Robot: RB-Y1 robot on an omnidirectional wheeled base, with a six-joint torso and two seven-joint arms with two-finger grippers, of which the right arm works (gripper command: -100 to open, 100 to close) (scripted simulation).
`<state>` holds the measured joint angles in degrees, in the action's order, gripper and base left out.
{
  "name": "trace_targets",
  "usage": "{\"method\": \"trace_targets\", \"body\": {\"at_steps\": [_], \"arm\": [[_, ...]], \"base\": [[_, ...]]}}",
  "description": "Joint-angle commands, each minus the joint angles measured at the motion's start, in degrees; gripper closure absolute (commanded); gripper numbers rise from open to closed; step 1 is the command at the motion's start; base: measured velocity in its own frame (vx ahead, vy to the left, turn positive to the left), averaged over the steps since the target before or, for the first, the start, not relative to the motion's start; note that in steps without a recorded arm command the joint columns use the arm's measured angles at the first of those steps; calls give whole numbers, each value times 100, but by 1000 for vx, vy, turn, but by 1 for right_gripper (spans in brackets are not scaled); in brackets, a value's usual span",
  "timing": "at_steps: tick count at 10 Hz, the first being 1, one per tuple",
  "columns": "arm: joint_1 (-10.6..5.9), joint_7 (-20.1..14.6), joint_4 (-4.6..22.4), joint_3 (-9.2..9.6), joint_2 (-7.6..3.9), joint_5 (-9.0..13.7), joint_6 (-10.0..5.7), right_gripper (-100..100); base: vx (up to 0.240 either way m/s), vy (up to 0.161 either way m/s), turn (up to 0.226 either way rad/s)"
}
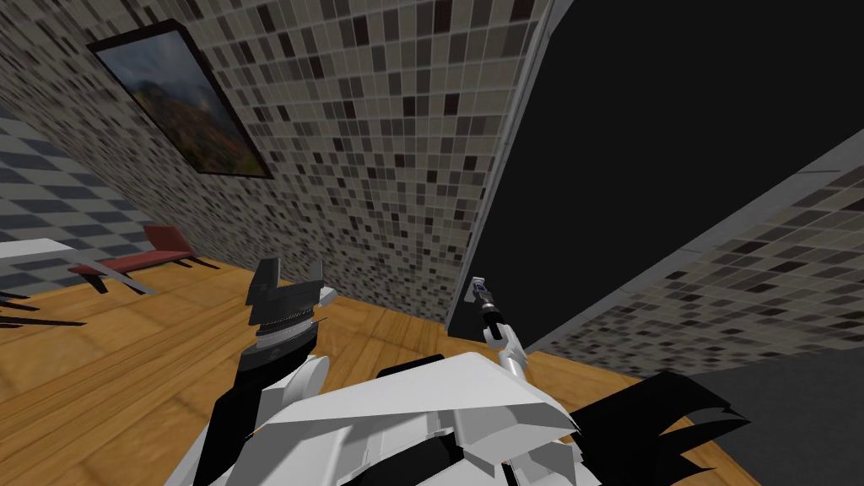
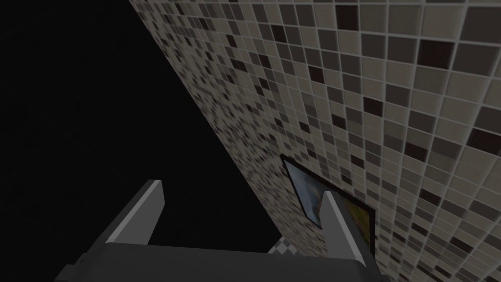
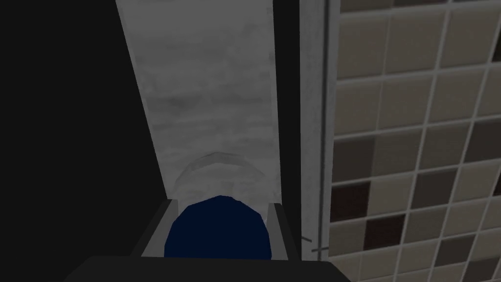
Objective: Pull the door open
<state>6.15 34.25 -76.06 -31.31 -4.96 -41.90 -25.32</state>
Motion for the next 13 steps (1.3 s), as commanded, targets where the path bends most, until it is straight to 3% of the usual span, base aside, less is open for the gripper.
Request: {"method": "trace_targets", "body": {"at_steps": [1, 3, 4, 6, 7, 13], "arm": [[16, -286, -39, 77, -23, 275, 3, 100], [33, -607, -53, 175, -57, 630, 11, 100], [33, -666, -53, 175, -57, 658, 11, 100], [52, -1028, -70, 286, -97, 1042, 19, 100], [52, -1075, -70, 286, -97, 1095, 19, 100], [98, -1957, -109, 548, -187, 2074, 39, 100]], "base": [[-61, -22, 69], [-75, -33, 73], [-51, -29, 41], [-50, -28, 71], [-49, -20, 36], [-54, -25, 61]]}}
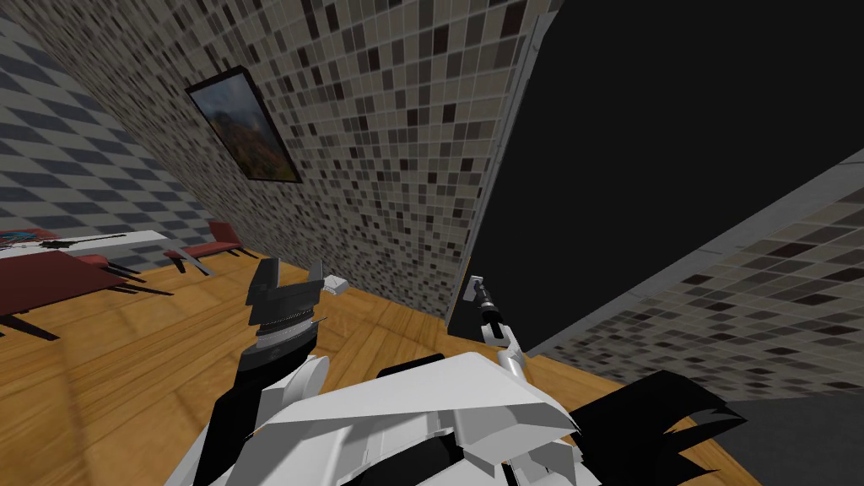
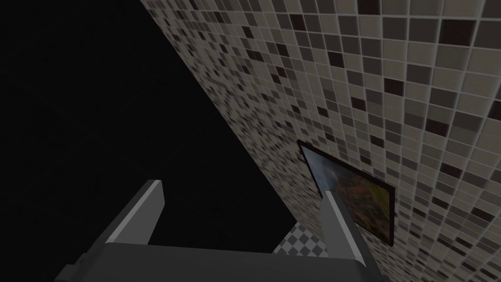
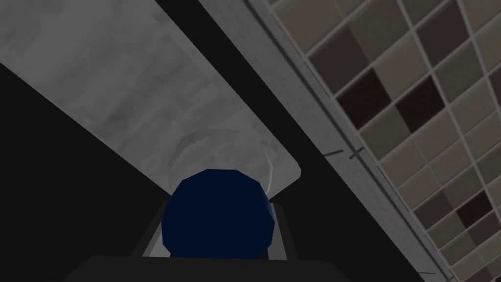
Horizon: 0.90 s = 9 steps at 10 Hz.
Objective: Pull the door open
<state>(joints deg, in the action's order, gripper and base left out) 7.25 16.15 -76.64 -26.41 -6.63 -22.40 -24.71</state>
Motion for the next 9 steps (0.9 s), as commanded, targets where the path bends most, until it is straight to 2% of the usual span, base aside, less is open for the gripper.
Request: {"method": "trace_targets", "body": {"at_steps": [1, 2, 3, 4, 5, 6, 7, 8, 9], "arm": [[-12, -165, -51, 58, -20, 169, -21, 100], [1, -398, -62, 129, -44, 397, -16, 100], [1, -399, -62, 129, -44, 450, -16, 100], [13, -633, -73, 201, -69, 674, -10, 100], [13, -633, -73, 201, -69, 730, -10, 100], [26, -868, -84, 275, -94, 955, -4, 100], [26, -868, -84, 275, -94, 1022, -4, 100], [40, -1105, -95, 351, -120, 1246, 2, 100], [40, -1105, -95, 351, -120, 1320, 2, 100]], "base": [[-45, -21, 40], [-57, -23, 70], [-48, -24, 41], [-57, -21, 77], [-46, -19, 42], [-55, -24, 74], [-48, -23, 44], [-56, -29, 54], [-45, -26, 49]]}}
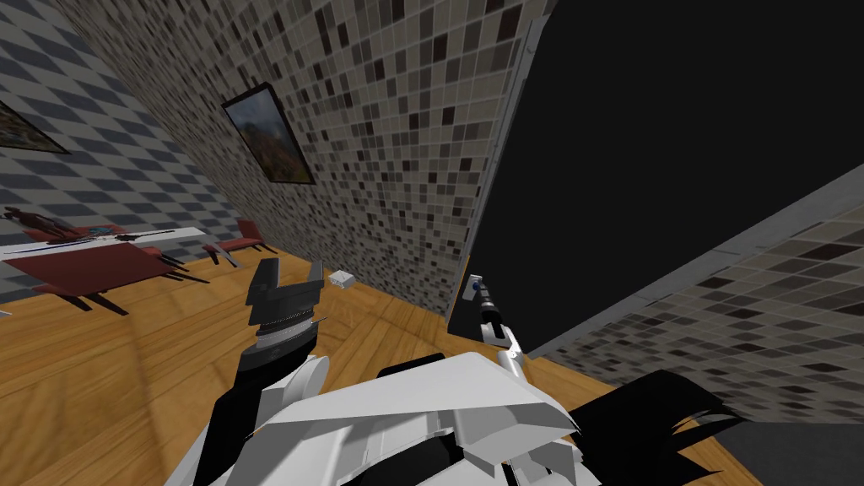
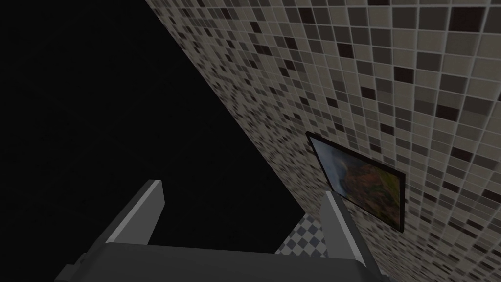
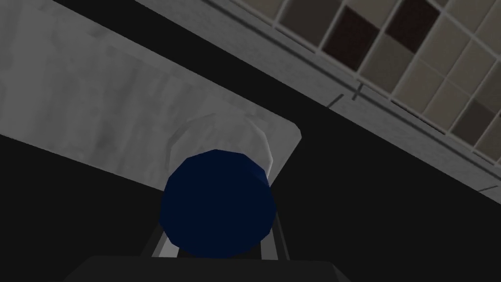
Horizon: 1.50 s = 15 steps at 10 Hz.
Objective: Pull the door open
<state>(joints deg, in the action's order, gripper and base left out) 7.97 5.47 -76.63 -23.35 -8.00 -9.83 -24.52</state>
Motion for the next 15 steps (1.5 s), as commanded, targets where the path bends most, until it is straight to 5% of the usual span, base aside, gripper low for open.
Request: {"method": "trace_targets", "body": {"at_steps": [1, 15], "arm": [[-19, -274, -107, 123, -9, 286, -12, 100], [76, -1926, -188, 670, -194, 2413, 30, 100]], "base": [[-50, -24, 84], [-55, -22, 62]]}}
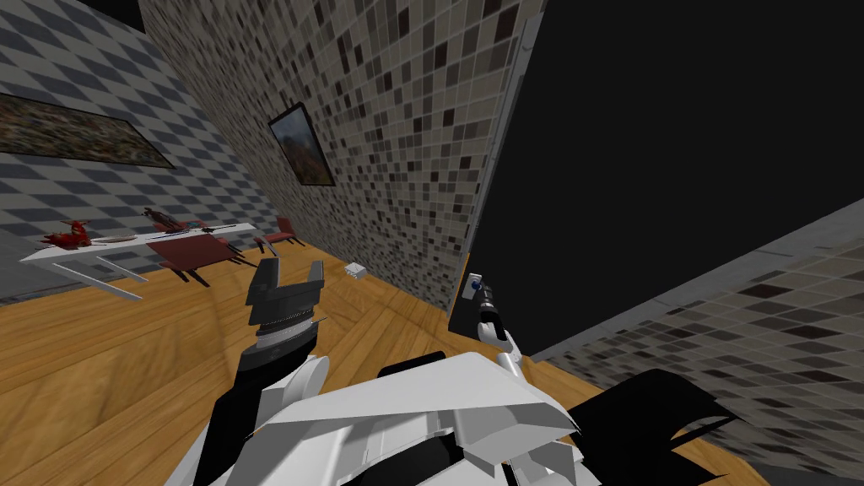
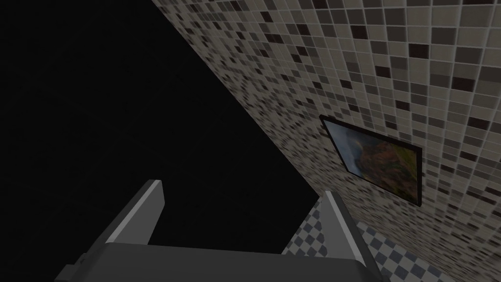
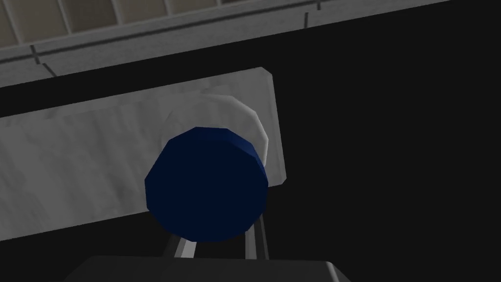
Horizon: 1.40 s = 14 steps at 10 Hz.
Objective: Pull the door open
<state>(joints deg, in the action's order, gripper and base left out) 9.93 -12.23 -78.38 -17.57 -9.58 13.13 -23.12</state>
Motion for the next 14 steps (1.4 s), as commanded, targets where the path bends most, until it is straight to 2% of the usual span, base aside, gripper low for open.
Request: {"method": "trace_targets", "body": {"at_steps": [1, 2, 3, 4, 5, 6, 8, 9, 11, 12, 14], "arm": [[-119, -166, -13, 91, -36, 207, -110, 100], [-106, -391, -24, 167, -62, 420, -104, 100], [-106, -402, -24, 167, -62, 505, -104, 100], [-93, -639, -36, 243, -88, 724, -98, 100], [-93, -639, -36, 243, -88, 803, -98, 100], [-80, -873, -47, 317, -112, 1021, -92, 100], [-80, -874, -47, 317, -112, 1094, -92, 100], [-67, -1108, -57, 389, -137, 1371, -87, 100], [-55, -1342, -68, 461, -161, 1655, -81, 100], [82, -1388, -100, 438, -42, 1729, 69, -100], [107, -1670, -195, 516, 93, 1979, 68, -100]], "base": [[-53, -10, 46], [-64, -13, 73], [-49, -16, 33], [-57, -20, 79], [-49, -18, 46], [-54, -15, 76], [-35, -14, 38], [-39, -7, 41], [-71, -25, 94], [-56, -42, -22], [-115, -29, -2]]}}
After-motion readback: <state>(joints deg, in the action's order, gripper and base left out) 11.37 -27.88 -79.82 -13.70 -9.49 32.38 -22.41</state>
